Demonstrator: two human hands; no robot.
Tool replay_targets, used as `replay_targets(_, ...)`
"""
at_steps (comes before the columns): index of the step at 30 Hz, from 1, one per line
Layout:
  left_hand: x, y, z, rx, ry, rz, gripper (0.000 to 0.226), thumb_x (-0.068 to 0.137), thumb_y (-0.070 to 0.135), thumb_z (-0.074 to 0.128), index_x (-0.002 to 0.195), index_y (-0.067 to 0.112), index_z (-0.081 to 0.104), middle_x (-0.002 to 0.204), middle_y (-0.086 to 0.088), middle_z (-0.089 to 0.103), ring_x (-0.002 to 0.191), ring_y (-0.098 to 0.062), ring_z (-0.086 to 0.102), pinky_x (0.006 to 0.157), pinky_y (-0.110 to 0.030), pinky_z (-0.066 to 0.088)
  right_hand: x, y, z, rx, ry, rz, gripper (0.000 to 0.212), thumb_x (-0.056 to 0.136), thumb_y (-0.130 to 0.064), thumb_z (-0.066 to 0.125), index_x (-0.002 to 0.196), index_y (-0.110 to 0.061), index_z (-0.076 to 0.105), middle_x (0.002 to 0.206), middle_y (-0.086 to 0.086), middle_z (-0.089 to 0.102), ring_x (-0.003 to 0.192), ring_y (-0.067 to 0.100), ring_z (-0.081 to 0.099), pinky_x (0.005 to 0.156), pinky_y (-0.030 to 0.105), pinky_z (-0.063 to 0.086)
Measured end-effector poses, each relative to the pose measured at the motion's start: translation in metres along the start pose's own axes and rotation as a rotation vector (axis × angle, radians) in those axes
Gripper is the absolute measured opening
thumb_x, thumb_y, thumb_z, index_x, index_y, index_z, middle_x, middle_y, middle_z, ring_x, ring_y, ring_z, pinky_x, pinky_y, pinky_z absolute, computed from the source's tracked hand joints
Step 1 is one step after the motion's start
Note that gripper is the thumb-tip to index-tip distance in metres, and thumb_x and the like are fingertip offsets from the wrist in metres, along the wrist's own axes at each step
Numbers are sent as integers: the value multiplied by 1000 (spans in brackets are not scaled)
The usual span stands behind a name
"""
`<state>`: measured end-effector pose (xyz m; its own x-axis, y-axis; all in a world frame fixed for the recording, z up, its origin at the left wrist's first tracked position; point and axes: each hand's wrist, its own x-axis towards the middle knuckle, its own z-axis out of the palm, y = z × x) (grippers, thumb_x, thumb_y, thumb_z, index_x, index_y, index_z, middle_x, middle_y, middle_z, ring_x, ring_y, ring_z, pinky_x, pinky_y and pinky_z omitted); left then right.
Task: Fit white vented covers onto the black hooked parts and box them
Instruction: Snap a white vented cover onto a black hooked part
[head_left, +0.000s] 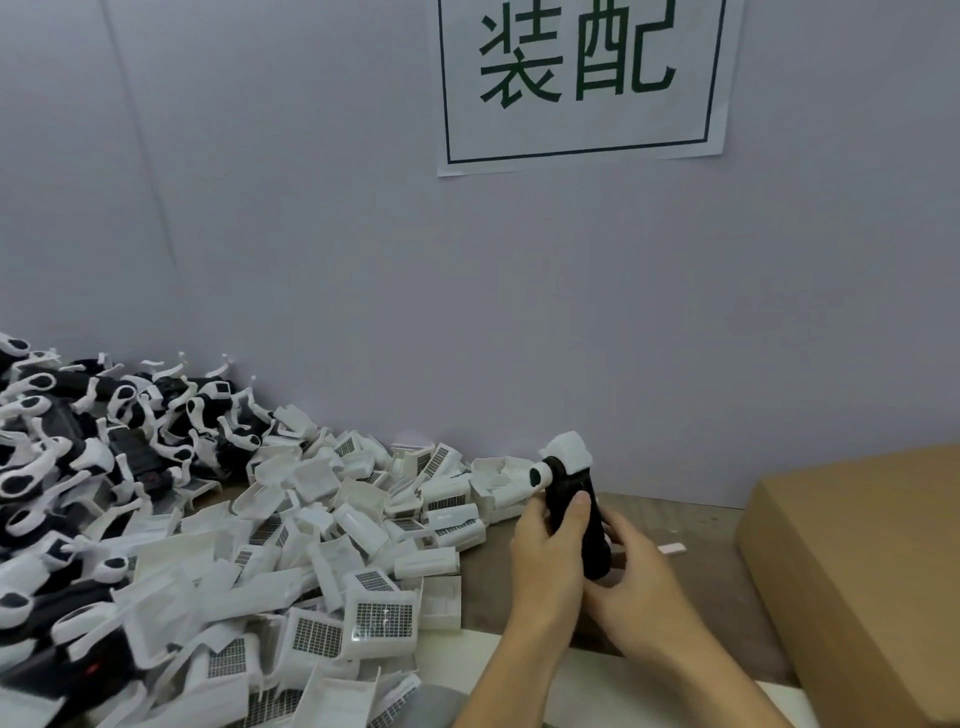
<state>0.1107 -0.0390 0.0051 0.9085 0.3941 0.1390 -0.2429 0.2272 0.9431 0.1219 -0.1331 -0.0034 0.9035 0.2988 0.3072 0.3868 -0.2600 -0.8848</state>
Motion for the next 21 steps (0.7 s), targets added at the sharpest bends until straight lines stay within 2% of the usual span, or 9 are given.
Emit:
replay_targets(4, -3, -2, 0, 154, -117, 63, 9, 96, 24, 66, 101, 21, 72, 97, 2, 78, 92, -8, 73, 87, -29, 57, -1, -2, -3, -39, 54, 35, 38, 81, -13, 72, 105, -41, 60, 94, -22, 73, 88, -1, 70, 77, 24, 58)
replay_targets(7, -2, -2, 0, 262, -113, 118, 8, 94, 24, 67, 91, 22, 74, 88, 6, 78, 86, -5, 72, 84, -27, 56, -3, -5, -5, -136, 61, 17, 30, 79, -16, 67, 94, -41, 59, 86, -23, 72, 78, -4, 68, 63, 19, 56)
replay_targets(9, -2, -2, 0, 295, -94, 148, 8, 94, 26, 68, 93, 21, 74, 88, 7, 77, 86, -5, 72, 84, -28, 56, -3, -8, -6, -164, 84, -13, 29, 79, -18, 65, 91, -43, 58, 85, -25, 71, 75, -6, 66, 57, 15, 52)
replay_targets(11, -2, -4, 1, 292, -79, 168, 7, 94, 25, 67, 95, 23, 74, 88, 8, 77, 87, -4, 71, 83, -25, 56, -3, -9, -5, -142, 81, -36, 35, 80, -19, 64, 93, -50, 55, 87, -26, 71, 78, -6, 67, 60, 14, 53)
replay_targets(13, -2, -4, 1, 263, -48, 169, 9, 95, 20, 67, 95, 24, 74, 89, 8, 77, 87, -4, 71, 79, -21, 54, -3, -9, -4, -85, 32, -14, 41, 83, -19, 65, 96, -56, 53, 94, -23, 72, 86, -4, 68, 72, 20, 56)
replay_targets(15, 0, -3, 1, 239, -7, 182, 14, 94, 14, 66, 95, 25, 74, 88, 8, 77, 86, -4, 71, 76, -18, 53, -2, -5, -4, -11, -9, 8, 45, 88, -13, 65, 108, -52, 54, 106, -20, 72, 101, -3, 66, 89, 25, 54)
replay_targets(17, 1, -2, -1, 283, 40, 220, 18, 95, 11, 65, 99, 27, 72, 89, 11, 77, 90, -2, 70, 82, -21, 53, -1, -1, -6, 49, 25, 19, 50, 92, -6, 59, 123, -45, 51, 122, -22, 64, 115, -7, 56, 98, 21, 44)
replay_targets(19, 1, -3, -4, 399, 34, 259, 19, 96, 12, 62, 108, 25, 70, 98, 12, 74, 99, -5, 67, 92, -31, 53, 1, 1, -11, 184, 99, 54, 52, 92, -4, 59, 132, -37, 50, 127, -23, 58, 116, -9, 53, 96, 17, 42)
replay_targets(21, -1, -6, -4, 607, -52, 329, 24, 96, 11, 55, 111, 26, 68, 104, 12, 71, 102, -8, 64, 95, -36, 51, 3, 1, -14, 367, 128, 84, 48, 90, -14, 69, 130, -34, 52, 119, -20, 65, 108, -8, 60, 86, 18, 48)
